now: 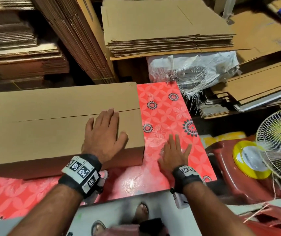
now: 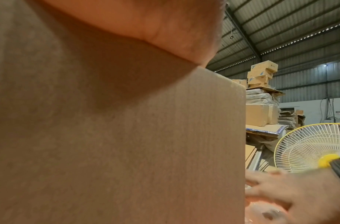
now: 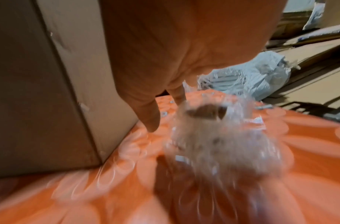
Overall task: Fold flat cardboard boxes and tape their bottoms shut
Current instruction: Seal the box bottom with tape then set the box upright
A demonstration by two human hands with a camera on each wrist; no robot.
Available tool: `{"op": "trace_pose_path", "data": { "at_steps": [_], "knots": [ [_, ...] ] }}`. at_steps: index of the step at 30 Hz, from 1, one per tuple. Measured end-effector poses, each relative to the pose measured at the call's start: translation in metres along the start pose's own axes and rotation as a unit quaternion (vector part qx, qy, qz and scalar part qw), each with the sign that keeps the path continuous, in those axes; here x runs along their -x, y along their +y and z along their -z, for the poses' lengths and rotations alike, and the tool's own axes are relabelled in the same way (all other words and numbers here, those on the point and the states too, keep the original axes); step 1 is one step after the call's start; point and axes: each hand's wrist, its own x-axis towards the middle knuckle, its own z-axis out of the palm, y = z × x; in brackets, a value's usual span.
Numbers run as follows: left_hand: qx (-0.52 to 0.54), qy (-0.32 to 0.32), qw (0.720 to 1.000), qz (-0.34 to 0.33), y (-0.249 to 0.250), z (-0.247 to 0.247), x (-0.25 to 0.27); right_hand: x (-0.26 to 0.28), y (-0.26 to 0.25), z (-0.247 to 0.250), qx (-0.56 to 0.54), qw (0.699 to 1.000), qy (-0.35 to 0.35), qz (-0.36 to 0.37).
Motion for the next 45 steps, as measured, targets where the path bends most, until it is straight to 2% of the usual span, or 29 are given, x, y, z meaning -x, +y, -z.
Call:
{"op": "trace_pose_path", "data": {
  "at_steps": [3, 6, 10, 12, 14, 18, 20, 23, 28, 35, 38, 40, 43, 45],
  "knots": [
    [0.005, -0.008, 1.000, 0.003, 0.001, 0.003, 0.000, 0.003, -0.001, 0.033, -0.076, 0.997, 0.021, 0.010],
    [0.019, -0.023, 1.000, 0.006, 0.000, 0.006, -0.001, 0.005, -0.012, 0.077, -0.145, 0.985, 0.070, 0.067],
    [0.129, -0.059, 0.990, -0.005, -0.013, 0.021, -0.003, 0.020, -0.054, 0.155, -0.235, 0.936, 0.218, 0.146],
    [0.198, -0.074, 0.977, -0.011, -0.036, 0.029, -0.004, 0.032, -0.083, 0.185, -0.239, 0.918, 0.245, 0.203],
    [0.198, -0.104, 0.975, -0.008, -0.071, 0.038, -0.001, 0.043, -0.115, 0.199, -0.202, 0.917, 0.223, 0.261],
    [0.064, -0.197, 0.978, 0.008, -0.144, 0.065, 0.014, 0.049, -0.170, 0.199, -0.113, 0.927, 0.130, 0.333],
    [0.029, -0.223, 0.974, 0.042, -0.174, 0.081, 0.020, 0.047, -0.188, 0.197, -0.082, 0.934, 0.101, 0.332],
    [0.032, -0.228, 0.969, 0.086, -0.204, 0.096, 0.025, 0.041, -0.204, 0.197, -0.056, 0.949, 0.085, 0.298],
    [0.010, -0.196, 0.979, 0.058, -0.201, 0.095, 0.028, 0.039, -0.222, 0.206, -0.004, 0.967, 0.082, 0.241],
    [-0.021, -0.193, 0.981, 0.022, -0.192, 0.102, 0.032, 0.059, -0.236, 0.211, 0.015, 0.979, 0.049, 0.198],
    [-0.055, -0.168, 0.984, -0.001, -0.190, 0.105, 0.037, 0.077, -0.239, 0.210, 0.020, 0.981, 0.066, 0.180],
    [-0.094, -0.111, 0.989, -0.012, -0.185, 0.111, 0.042, 0.093, -0.241, 0.215, 0.010, 0.977, 0.128, 0.168],
    [-0.135, 0.050, 0.989, -0.027, -0.175, 0.123, 0.057, 0.121, -0.240, 0.232, -0.035, 0.950, 0.269, 0.152],
    [-0.140, 0.159, 0.976, -0.052, -0.169, 0.129, 0.073, 0.138, -0.235, 0.242, -0.076, 0.930, 0.322, 0.158]
  ]
}}
